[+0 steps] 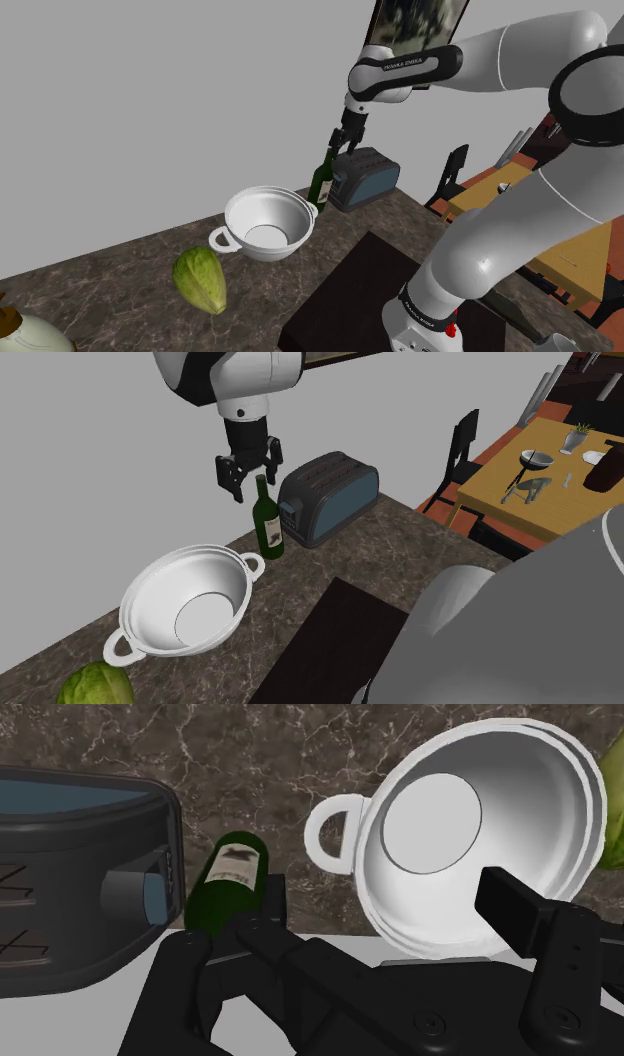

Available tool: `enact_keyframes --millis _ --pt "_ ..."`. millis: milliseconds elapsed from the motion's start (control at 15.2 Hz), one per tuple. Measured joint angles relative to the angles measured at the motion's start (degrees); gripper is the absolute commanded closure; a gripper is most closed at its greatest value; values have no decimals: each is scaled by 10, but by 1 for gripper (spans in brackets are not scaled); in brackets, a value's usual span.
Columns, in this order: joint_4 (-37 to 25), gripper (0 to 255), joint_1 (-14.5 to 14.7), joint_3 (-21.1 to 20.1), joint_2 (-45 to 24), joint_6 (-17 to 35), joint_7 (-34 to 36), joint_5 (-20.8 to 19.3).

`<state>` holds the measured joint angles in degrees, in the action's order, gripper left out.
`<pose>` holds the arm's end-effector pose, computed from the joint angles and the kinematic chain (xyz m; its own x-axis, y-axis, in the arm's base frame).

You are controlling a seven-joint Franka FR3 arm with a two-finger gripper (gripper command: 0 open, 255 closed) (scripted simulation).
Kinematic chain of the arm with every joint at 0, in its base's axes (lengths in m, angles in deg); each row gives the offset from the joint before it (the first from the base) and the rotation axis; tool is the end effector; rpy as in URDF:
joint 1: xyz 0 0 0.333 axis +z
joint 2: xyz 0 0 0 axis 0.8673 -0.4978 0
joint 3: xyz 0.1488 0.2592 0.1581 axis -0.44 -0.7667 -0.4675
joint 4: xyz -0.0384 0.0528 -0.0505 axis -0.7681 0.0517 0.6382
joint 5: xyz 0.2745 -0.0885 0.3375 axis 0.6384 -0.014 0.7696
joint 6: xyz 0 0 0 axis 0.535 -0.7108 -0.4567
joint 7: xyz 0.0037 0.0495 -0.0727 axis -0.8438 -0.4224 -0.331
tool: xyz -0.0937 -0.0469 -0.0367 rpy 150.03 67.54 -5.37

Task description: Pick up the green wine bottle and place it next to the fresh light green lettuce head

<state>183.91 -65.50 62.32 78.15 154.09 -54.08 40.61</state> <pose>0.4633 -0.1873 0.4387 0.9934 -0.1138 -0.0128 -0.1143 -0.9920 -0.0543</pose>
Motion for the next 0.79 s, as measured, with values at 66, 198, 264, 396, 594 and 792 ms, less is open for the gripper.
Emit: enact_keyframes --millis 66,198,264,396,594,792 --pt "-6 0 -2 7 -17 16 -10 2" --pt "-27 0 -6 21 -53 40 -34 9" --pt "-34 0 -7 26 -67 50 -43 13" --pt "-58 0 -10 36 -106 73 -64 25" --pt "-107 0 -17 48 -171 99 -100 52" --pt "-153 0 -29 55 -228 120 -133 80"
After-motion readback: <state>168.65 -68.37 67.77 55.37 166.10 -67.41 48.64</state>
